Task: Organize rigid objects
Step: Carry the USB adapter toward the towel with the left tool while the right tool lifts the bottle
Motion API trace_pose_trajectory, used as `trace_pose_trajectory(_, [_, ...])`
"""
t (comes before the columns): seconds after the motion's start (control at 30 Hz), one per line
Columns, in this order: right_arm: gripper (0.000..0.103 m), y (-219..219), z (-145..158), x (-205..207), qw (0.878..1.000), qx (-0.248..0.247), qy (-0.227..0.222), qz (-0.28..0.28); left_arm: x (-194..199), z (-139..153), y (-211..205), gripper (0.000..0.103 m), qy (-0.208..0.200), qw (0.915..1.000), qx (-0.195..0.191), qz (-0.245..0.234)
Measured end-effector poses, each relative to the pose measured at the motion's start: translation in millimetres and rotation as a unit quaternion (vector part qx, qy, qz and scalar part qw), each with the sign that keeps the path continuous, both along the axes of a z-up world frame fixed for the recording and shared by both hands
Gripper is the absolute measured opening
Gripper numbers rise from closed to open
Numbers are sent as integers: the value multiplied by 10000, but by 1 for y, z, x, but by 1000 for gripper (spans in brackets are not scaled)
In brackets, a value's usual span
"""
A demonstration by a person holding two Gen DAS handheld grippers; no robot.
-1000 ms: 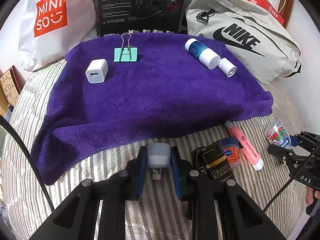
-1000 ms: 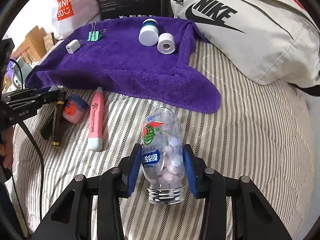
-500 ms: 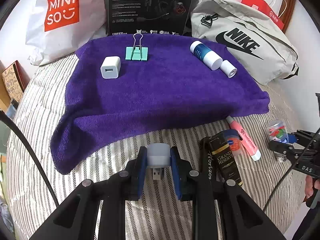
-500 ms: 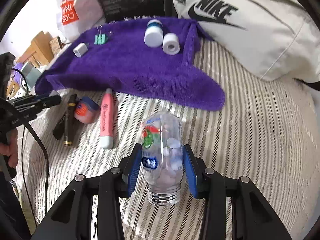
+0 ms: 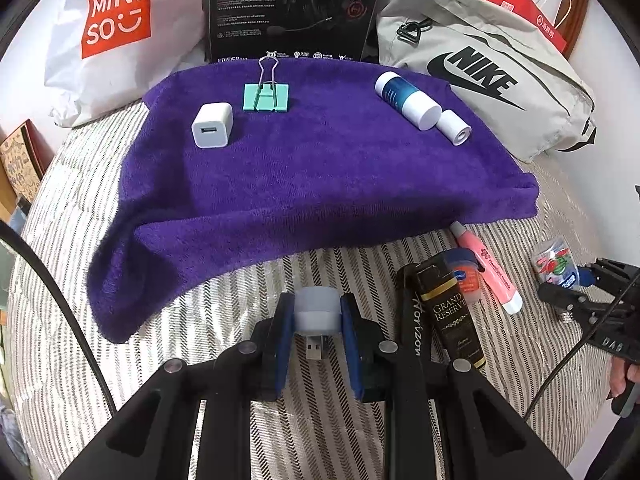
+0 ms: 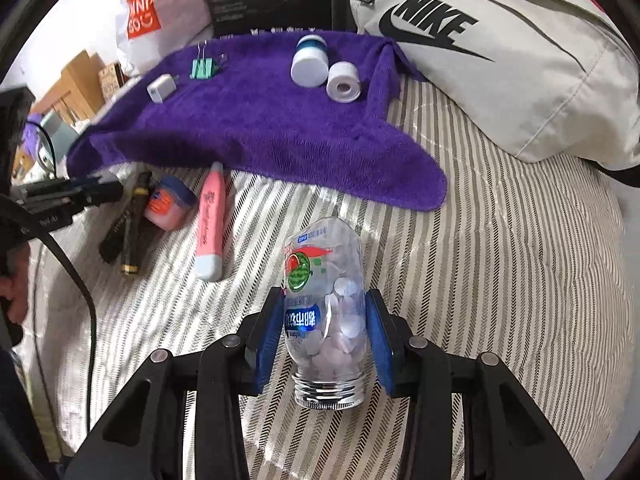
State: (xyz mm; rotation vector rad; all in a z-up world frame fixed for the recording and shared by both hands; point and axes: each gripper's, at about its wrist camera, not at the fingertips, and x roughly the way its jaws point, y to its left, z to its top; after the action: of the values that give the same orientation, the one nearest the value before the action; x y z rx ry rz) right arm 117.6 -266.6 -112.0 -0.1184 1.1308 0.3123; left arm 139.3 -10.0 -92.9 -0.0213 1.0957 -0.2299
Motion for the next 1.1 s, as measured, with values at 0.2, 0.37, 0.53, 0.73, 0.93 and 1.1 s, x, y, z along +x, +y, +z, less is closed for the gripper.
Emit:
trace_pose_trajectory(0.2, [40,0,16,5,9998,179,-90,81,0,16,11,23,-161,9998,-107,54])
trace_pose_trajectory(0.37, [40,6,27,10,9994,272,-135,184,3,27,20,23,-248,9996,-127,96])
trace_pose_trajectory(0.53, [40,14,40,19,9987,348,-247,268,10,33,27,23,-291,9993,-178,123])
trace_pose_trajectory(0.73, [40,22,49,37,9980,400,-323,357,20,38,32,22,-351,9992,-155,124])
trace_pose_trajectory(0.93, [41,28,55,59,9978,391,-369,387,33,48,35,23,-448,9989,-96,92])
trace_pose_trajectory(1.1, [40,32,53,81,9981,310,-351,388,51,48,43,23,-454,9988,-52,151])
